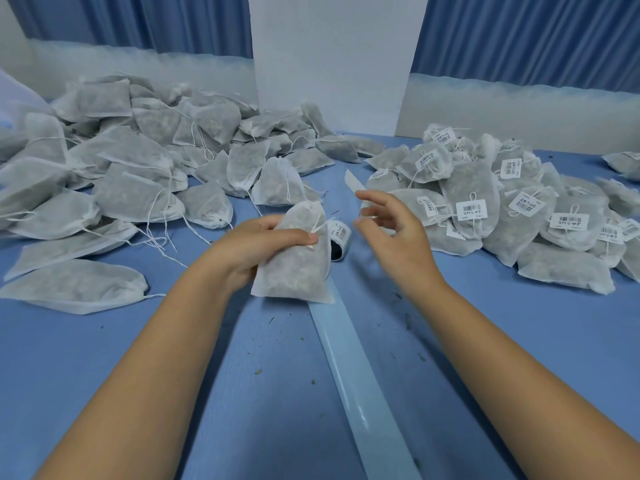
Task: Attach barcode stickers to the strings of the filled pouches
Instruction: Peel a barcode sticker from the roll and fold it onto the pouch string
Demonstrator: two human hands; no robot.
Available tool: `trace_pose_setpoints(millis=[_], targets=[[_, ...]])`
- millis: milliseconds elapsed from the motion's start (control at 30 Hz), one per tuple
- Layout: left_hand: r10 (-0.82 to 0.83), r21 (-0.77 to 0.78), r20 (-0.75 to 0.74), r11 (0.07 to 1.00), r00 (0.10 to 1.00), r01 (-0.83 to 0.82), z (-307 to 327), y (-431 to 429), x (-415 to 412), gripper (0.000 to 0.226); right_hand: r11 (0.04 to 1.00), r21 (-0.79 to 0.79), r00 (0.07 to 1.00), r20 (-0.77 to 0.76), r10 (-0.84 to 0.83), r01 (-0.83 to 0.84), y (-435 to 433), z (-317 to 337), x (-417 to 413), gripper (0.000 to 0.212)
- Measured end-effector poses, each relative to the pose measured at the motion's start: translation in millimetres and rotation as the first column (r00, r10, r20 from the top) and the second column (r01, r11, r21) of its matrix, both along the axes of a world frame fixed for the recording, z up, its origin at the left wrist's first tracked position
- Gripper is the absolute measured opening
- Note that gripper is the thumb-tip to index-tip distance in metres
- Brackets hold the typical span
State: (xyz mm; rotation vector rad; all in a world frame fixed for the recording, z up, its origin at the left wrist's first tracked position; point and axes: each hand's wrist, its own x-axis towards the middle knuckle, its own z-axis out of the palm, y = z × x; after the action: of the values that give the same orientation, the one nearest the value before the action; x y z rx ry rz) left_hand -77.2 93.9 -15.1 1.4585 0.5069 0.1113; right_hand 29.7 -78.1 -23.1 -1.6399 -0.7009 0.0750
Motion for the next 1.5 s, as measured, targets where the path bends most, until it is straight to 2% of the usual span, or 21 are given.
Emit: trace_pose_setpoints(millis=[100,333,433,667,867,1133,1200,1267,1400,1500], targets=[[-0.073,0.068,0.0,0.995,0.997,0.072,2,-3,0,0.014,0.995,-0.023,0.995,-0.036,0.093,-0.093,2,-2,-3,0.04],[-0.185,0.158,0.005,0.971,0.983,0.182,1,-8,-3,0.021,0.98,0.039,0.974,-0.11,0.199,-0.196,3,-4,-9,0.046],[-0.196,0.242,-0.004,0.951,0.981,0.191,0,-10,-2,0.026,0.981,0.086,0.975,-0.125,0.186,-0.176,4,-4,-9,0.055],[-0.066,0.406,-0.02,0.911,0.998,0.068,2,-10,-2,0.055,0.982,0.169,0.959,-0.253,0.127,-0.085,2,-1,-3,0.054],[0.034,0.489,-0.057,0.873,0.998,-0.002,-1,-7,-1,0.044,0.988,0.141,0.961,-0.258,0.096,-0.06,2,-2,-3,0.055],[0.043,0.743,-0.044,0.67,0.998,0.004,-5,-9,-1,0.035,0.987,0.152,0.961,-0.264,0.083,-0.044,2,-2,-2,0.052],[0.004,0.734,0.001,0.68,1.0,-0.003,-3,-12,0,0.032,0.987,0.154,0.963,-0.259,0.079,-0.039,2,-2,-1,0.052],[-0.025,0.673,0.046,0.74,0.999,-0.013,0,-14,-1,0.027,0.988,0.155,0.968,-0.248,0.043,-0.004,1,-1,2,0.05],[0.115,0.58,0.062,0.804,0.991,-0.129,2,-11,-1,0.026,0.986,0.158,0.966,-0.256,-0.021,0.063,0,3,7,0.038],[0.177,0.581,0.036,0.797,0.984,-0.164,1,-9,0,0.028,0.98,0.19,0.966,-0.26,-0.007,0.059,-1,4,6,0.022]])
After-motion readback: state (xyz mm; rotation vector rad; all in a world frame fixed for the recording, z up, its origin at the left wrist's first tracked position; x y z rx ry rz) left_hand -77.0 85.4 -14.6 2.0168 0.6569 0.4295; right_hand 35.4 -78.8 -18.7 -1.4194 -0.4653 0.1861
